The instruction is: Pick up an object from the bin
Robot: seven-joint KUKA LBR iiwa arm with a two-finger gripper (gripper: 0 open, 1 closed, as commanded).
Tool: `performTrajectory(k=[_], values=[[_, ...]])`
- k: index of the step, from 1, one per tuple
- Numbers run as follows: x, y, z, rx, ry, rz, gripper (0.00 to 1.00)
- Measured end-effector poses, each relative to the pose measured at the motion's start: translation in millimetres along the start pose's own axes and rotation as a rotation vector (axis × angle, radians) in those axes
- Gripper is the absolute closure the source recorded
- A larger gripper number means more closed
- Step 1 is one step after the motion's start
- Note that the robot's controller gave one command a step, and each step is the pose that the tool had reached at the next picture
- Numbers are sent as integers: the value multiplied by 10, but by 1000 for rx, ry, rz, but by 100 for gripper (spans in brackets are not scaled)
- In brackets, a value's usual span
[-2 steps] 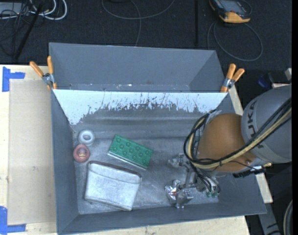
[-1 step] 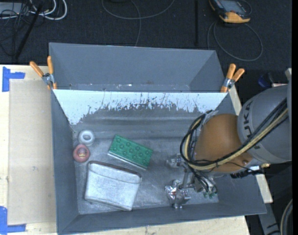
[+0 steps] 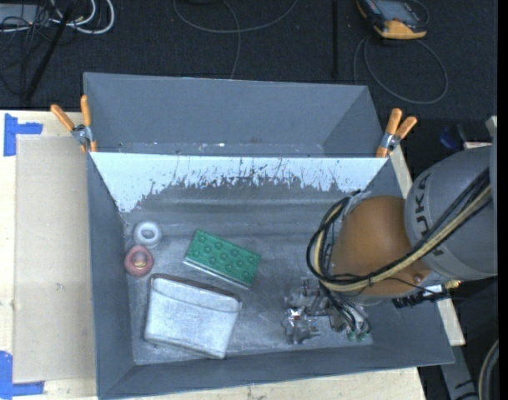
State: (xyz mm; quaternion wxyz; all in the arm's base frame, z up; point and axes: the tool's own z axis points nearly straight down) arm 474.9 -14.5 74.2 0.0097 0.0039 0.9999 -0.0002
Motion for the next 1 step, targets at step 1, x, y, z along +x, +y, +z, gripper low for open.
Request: performTrajectory(k=[1], values=[[-38,-3,-1113,0,12,-3,100]])
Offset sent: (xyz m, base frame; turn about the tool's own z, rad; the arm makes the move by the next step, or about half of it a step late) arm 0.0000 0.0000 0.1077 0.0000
